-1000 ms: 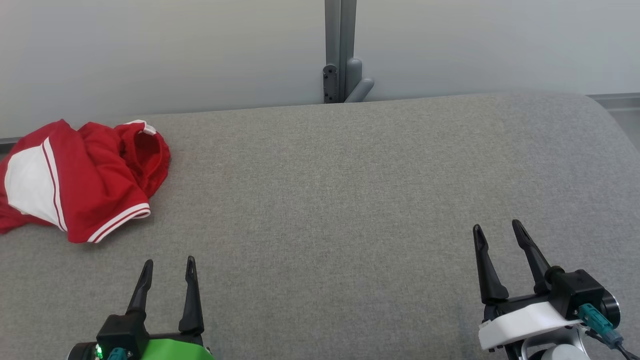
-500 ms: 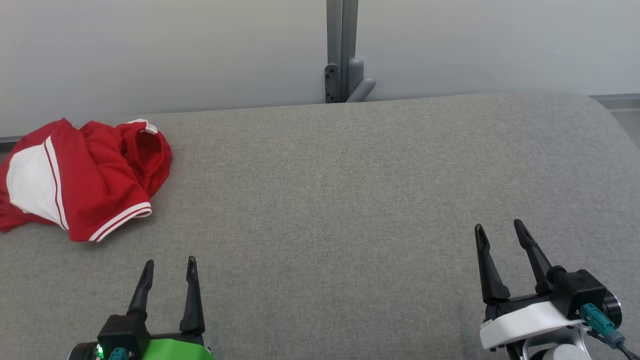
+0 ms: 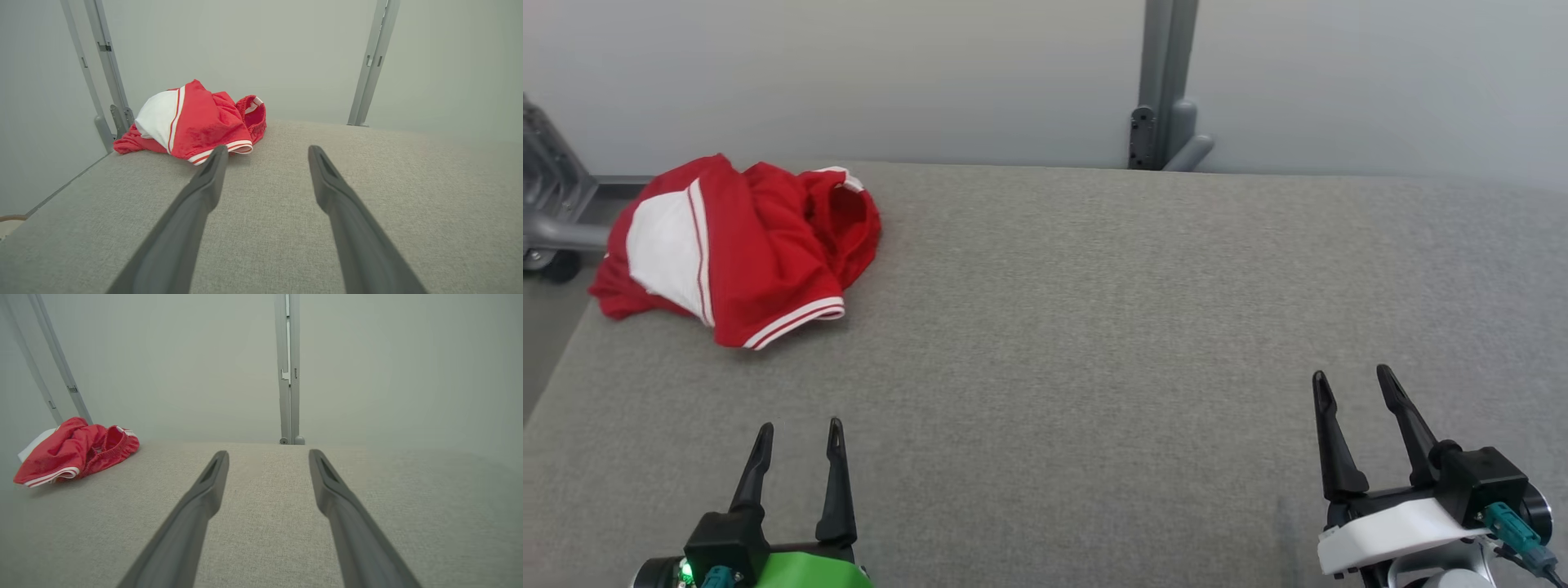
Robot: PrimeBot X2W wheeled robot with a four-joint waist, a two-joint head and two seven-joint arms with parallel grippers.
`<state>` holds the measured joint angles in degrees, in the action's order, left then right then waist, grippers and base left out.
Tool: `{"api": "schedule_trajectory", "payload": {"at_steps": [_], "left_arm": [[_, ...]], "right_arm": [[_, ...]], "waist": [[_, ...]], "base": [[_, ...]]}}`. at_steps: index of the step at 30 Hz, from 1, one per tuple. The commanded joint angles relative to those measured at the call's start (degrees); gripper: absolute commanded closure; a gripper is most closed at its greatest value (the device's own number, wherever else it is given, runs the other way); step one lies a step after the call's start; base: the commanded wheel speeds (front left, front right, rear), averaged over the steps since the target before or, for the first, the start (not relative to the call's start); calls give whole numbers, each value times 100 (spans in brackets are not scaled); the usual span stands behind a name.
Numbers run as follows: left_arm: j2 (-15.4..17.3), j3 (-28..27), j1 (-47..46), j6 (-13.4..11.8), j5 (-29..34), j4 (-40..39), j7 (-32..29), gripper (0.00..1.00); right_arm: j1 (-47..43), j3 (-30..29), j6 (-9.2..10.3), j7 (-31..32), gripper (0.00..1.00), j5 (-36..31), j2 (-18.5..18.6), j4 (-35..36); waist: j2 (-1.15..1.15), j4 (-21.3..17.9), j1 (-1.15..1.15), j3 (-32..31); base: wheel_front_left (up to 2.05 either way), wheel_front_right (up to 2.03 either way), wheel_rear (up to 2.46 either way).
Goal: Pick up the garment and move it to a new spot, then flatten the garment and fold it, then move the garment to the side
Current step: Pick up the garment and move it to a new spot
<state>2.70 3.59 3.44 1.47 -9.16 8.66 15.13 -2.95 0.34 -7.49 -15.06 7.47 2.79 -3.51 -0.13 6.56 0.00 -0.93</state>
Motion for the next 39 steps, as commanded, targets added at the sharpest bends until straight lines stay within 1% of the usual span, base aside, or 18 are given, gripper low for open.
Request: {"api": "schedule_trajectory", "payload": {"at_steps": [1,5,9,13,17,23,29,35,39], "left_arm": [[34,-50,-27,18,75,11,4,0],[31,-117,25,20,106,-5,4,0],[30,-182,97,26,119,-21,5,0],[31,-252,156,6,95,-37,5,0],[30,-289,188,4,83,-52,4,0],[30,-338,237,-34,44,-81,4,0],[30,-319,170,-72,-31,-103,4,0],[91,-503,-311,37,17,-121,4,0],[310,-594,-905,176,92,-64,4,0]], "right_arm": [[-42,-14,0,-18,0,65,18,20],[-33,8,0,-18,0,100,18,12],[-7,31,0,-18,0,121,19,-8],[17,90,0,-18,0,150,20,-33],[42,117,0,-18,0,148,20,-53],[52,146,0,-18,0,139,21,-68],[108,146,0,-18,0,105,21,-12],[242,67,0,-18,0,-30,21,89],[392,27,0,-18,0,-188,20,169]], "waist": [[13,652,0,-13],[13,1170,0,-13],[13,1605,0,-13],[13,1883,0,-20],[13,1985,0,-21],[13,1991,0,-4],[13,1797,0,132],[13,1500,0,489],[13,1289,0,862]], "base": [[0,0,0],[0,0,0],[0,0,0],[0,0,0],[0,0,0],[0,0,0],[0,0,0],[0,0,0],[0,0,0]]}}
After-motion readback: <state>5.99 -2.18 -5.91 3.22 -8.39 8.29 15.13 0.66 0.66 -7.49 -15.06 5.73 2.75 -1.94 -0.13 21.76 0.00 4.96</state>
